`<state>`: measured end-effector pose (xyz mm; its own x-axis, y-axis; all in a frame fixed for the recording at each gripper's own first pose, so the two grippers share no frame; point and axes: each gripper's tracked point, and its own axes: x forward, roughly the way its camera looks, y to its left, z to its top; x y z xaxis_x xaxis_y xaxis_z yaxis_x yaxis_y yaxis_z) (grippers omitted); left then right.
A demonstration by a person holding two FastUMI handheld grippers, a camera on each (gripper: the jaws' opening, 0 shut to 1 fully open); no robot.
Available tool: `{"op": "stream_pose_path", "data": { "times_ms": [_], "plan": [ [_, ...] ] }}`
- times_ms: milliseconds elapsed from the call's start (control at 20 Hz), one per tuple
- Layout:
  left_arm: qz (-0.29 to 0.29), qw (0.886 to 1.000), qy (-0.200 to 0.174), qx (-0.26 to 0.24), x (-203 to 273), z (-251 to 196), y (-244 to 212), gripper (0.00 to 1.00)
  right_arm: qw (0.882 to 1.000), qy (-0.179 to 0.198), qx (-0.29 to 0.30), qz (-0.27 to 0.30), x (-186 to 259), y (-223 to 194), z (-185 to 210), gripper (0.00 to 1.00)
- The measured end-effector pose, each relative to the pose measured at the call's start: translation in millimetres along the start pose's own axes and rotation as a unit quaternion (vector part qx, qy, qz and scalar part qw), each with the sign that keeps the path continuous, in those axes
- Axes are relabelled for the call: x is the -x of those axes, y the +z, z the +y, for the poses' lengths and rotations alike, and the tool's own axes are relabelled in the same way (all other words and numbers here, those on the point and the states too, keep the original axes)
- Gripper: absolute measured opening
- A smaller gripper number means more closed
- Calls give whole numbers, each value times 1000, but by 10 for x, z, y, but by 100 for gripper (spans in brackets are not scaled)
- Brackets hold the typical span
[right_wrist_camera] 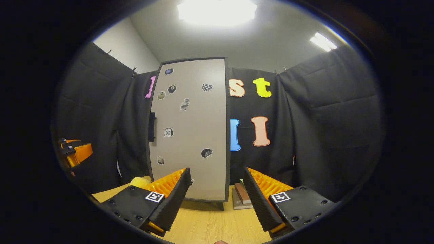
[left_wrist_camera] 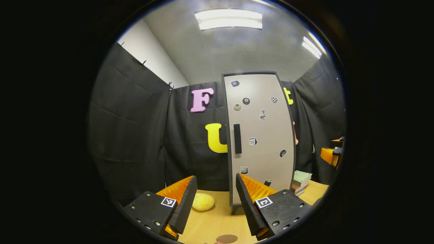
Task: Open the cabinet door with the right hand, grasp the bottle in the cabinet with the left hand and place it on the coaster, then close the cabinet door with the right hand.
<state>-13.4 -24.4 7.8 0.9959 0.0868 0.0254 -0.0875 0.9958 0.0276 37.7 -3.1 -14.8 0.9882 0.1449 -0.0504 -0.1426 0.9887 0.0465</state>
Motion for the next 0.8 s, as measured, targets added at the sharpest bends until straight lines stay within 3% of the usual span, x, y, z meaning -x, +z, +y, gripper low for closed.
{"op": "stream_pose_path", "data": {
  "times_ms": [800],
  "plan": [
    [3,999,43,-2,-420,1119,-286,67,997,67,6,-26,-1032,654,1453,98]
  ]
}}
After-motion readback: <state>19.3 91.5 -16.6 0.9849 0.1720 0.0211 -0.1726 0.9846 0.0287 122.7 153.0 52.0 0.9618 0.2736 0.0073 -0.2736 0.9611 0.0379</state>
